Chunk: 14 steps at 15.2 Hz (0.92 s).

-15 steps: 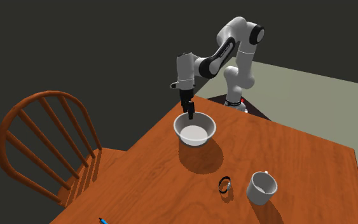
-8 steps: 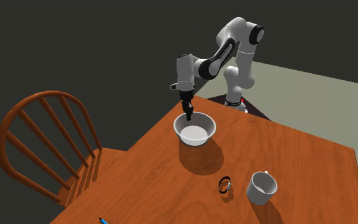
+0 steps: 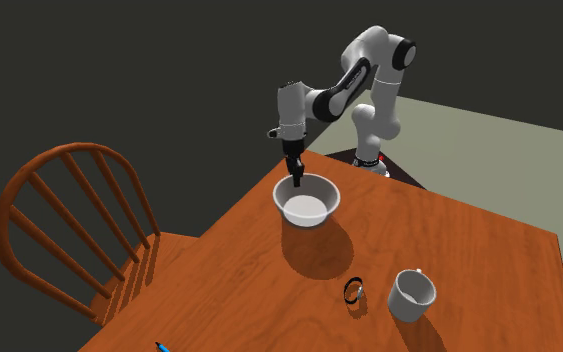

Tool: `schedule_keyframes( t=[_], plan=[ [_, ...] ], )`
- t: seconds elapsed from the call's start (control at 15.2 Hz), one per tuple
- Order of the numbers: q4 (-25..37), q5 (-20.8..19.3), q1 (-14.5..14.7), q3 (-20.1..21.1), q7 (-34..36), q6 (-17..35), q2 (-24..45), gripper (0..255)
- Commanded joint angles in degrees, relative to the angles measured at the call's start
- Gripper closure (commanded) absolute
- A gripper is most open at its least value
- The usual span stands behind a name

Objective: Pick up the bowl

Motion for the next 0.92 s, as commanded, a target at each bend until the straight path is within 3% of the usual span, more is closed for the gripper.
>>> schedule_keyframes(
  t=[0.0, 0.86],
  plan=[
    [1.1, -0.3, 0.0, 0.0, 0.6, -1.4, -0.5, 255],
    [7.4, -1.7, -0.4, -0.4, 3.3, -9.4, -2.5, 255]
  ],
)
